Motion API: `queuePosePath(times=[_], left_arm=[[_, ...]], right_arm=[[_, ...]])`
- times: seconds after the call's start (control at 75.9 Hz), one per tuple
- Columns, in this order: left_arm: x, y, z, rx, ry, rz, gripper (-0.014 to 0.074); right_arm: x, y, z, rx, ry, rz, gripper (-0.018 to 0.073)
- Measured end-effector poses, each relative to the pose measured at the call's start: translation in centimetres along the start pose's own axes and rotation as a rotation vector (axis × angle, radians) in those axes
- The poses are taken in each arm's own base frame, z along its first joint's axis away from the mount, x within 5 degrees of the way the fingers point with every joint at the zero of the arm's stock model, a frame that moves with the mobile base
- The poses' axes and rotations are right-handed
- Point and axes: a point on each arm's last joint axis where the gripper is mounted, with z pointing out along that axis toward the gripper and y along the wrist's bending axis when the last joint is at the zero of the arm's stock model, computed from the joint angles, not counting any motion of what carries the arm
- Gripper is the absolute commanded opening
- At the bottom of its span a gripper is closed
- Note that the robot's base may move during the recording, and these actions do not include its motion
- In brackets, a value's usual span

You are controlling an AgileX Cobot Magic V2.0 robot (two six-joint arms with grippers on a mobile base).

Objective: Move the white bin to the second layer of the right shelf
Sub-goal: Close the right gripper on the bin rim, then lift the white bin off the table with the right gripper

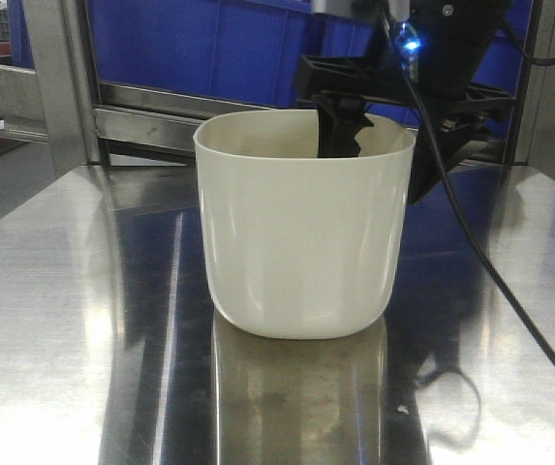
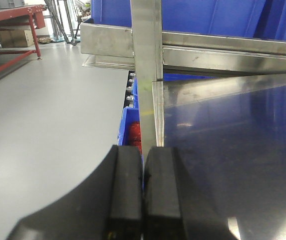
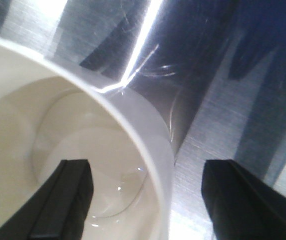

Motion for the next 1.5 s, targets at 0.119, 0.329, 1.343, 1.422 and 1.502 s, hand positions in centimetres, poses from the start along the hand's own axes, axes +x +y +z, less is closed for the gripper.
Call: queuePosePath(times=[0.119,0.329,1.343,1.422,1.502], left_arm=[[0.0,0.0,0.0,0.0,0.0,0.0,0.0085],[0.0,0.0,0.0,0.0,0.0,0.0,0.0085],[0.0,0.0,0.0,0.0,0.0,0.0,0.0085],[0.0,0.0,0.0,0.0,0.0,0.0,0.0085],[0.0,0.0,0.0,0.0,0.0,0.0,0.0085]], right_arm=[[0.2,-0.1,0.7,0.005,0.032,0.002,0.0571],[0.1,-0.2,1.0,0.007,0.049,0.002,0.0571],[-0.4,-0.2,-12.3,0.078,-0.384,-0.097,0.0056],[0.4,-1.0,-14.2,0.091,-0.446,-0.077,0.0056],[1.7,-2.0,-15.7,0.11,-0.493,-0.049,0.0056]])
